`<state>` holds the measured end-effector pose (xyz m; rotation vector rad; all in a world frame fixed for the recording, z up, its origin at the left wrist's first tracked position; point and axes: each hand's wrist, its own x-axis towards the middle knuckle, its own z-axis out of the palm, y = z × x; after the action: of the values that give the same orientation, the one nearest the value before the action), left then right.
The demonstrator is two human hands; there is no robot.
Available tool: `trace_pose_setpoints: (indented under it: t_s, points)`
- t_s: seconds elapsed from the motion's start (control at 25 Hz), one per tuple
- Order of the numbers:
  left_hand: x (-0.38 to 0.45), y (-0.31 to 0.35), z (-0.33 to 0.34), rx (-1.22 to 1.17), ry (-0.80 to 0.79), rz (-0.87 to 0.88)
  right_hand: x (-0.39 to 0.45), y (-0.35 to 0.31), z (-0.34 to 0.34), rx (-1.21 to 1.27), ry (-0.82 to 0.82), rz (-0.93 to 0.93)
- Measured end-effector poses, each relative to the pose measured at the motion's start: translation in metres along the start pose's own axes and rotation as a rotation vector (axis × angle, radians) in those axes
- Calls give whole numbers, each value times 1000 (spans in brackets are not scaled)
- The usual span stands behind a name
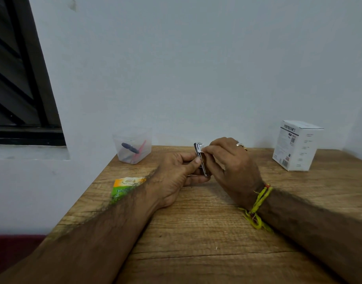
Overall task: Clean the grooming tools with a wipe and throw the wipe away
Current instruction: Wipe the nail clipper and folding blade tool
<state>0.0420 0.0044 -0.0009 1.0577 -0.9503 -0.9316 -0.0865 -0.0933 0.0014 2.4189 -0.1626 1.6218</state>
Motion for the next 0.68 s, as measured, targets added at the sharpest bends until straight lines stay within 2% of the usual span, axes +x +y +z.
trace_pose_setpoints:
  t_s: [0.24,0.56,0.68]
  points:
    - [1,0,-2,-9,-9,-12,-6,11,-1,1,-30,-41]
    - [3,-1,-1,35,-36,-12,-3,8,-6,7,22,-27]
    - [3,-2,-1,44,-29,-8,-2,3,-8,-19,-23,-88]
